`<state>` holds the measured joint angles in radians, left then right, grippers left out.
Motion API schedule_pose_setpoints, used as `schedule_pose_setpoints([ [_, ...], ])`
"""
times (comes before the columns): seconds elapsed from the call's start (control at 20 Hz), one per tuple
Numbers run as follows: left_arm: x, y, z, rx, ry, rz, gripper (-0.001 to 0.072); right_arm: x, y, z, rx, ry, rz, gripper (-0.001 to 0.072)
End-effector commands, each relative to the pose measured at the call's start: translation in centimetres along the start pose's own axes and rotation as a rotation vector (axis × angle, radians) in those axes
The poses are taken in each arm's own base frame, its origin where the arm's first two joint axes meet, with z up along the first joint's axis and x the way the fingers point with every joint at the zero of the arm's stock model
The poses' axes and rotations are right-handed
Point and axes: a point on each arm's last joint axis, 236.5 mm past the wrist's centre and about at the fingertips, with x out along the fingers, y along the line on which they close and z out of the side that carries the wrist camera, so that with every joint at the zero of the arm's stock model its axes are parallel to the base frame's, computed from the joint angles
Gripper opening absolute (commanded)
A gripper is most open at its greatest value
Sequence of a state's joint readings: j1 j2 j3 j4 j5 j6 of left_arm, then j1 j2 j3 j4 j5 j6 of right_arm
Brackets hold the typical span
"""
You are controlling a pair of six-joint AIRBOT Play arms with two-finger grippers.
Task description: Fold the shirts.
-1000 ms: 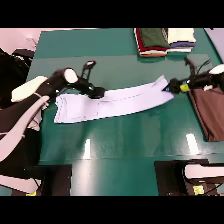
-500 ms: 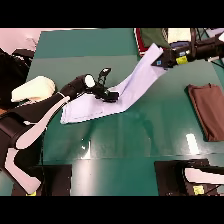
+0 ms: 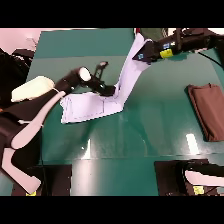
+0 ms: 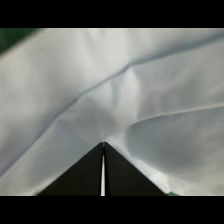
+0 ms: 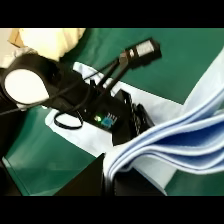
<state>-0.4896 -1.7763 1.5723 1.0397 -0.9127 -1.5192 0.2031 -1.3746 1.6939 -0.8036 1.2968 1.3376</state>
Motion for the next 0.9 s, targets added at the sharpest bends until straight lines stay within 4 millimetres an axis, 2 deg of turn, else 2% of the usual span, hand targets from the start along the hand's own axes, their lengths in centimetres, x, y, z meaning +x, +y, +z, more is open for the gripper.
schedule_pose_setpoints([
  [0.0,-8.1,2.3,4.3,0.028,-0.128,0.075,0.0024,2.5,3.0,-0.2,-0.037,0.011,0.048,0.0017],
  [0.1,-16.0,4.6,6.9,0.042,-0.265,0.157,0.0024,5.6,5.3,-1.2,-0.056,0.046,0.101,0.0017],
  [0.2,-24.6,6.4,8.4,0.041,-0.414,0.241,0.0024,9.9,9.7,-2.3,-0.071,0.060,0.235,0.0017],
  [0.3,-32.3,7.4,8.7,0.039,-0.553,0.317,0.0024,15.2,13.8,-3.7,-0.092,0.054,0.343,0.0018],
  [0.35,-35.3,7.6,8.5,0.039,-0.606,0.350,0.0024,17.9,15.5,-4.9,-0.117,0.070,0.373,0.0031],
  [0.4,-37.9,7.6,8.1,0.036,-0.653,0.371,0.0024,20.5,17.2,-6.1,-0.160,0.086,0.397,0.0174],
  [0.45,-39.8,7.5,7.8,0.033,-0.688,0.386,0.0024,22.3,18.7,-6.7,-0.197,0.093,0.419,0.0277],
  [0.5,-41.1,7.4,7.4,0.030,-0.706,0.396,0.0024,23.5,19.7,-6.9,-0.224,0.096,0.432,0.0284],
  [0.55,-41.8,7.3,7.0,0.028,-0.713,0.402,0.0024,24.0,19.6,-6.7,-0.235,0.099,0.419,0.0284],
  [0.65,-41.9,7.1,6.4,0.029,-0.699,0.402,0.0024,23.7,16.3,-6.4,-0.240,0.138,0.328,0.0283],
  [0.7,-41.5,7.0,6.2,0.025,-0.684,0.393,0.0024,23.1,14.0,-6.3,-0.240,0.154,0.271,0.0282],
  [0.85,-40.7,6.2,6.1,0.045,-0.665,0.379,0.0024,19.7,5.0,-5.9,-0.143,0.163,0.101,0.0282],
])
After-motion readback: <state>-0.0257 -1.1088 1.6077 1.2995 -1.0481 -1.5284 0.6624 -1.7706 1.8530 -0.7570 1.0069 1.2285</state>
